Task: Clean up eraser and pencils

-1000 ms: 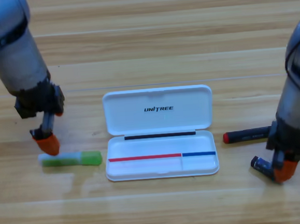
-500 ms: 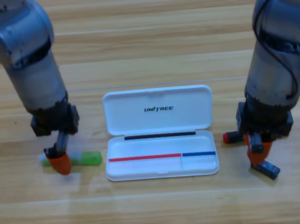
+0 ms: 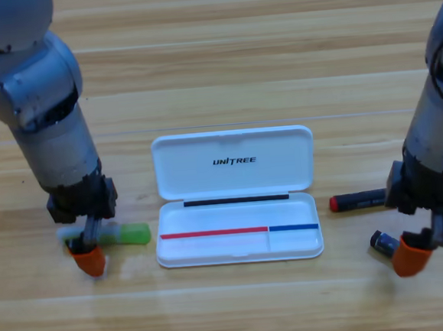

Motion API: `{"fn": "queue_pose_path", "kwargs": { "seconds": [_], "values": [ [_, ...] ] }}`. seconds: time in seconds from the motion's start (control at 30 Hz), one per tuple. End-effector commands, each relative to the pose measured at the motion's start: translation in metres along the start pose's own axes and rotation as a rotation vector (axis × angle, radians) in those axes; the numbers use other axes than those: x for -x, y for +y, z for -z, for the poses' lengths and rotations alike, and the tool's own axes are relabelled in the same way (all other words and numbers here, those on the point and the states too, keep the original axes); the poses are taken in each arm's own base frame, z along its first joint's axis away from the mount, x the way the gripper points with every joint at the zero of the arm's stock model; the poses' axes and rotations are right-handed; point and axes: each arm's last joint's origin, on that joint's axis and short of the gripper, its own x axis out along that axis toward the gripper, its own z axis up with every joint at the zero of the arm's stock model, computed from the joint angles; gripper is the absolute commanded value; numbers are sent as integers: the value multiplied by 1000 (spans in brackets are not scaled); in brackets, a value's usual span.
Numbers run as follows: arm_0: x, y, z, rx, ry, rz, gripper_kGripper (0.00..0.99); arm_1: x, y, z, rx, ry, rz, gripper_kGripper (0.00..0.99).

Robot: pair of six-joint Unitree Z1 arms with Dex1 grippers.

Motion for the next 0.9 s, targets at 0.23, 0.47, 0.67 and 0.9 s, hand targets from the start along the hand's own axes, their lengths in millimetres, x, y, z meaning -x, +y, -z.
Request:
{"fn": "queue_pose_path", "kwargs": {
  "seconds": [0.23, 0.47, 0.67, 0.9],
  "values": [
    [-18, -14, 4, -27, 17, 30, 919, -45, -30, -4, -88, 49, -43, 825],
    [-17, -19, 9, -27, 12, 24, 919, -66, -32, -9, -92, 83, -85, 798],
    [-13, -23, 13, -24, 6, 11, 917, -84, -37, -13, -99, 93, -100, 453],
    [-13, -26, 16, -17, 1, -9, 917, -85, -39, -8, -106, 99, -101, 0]
  ]
}}
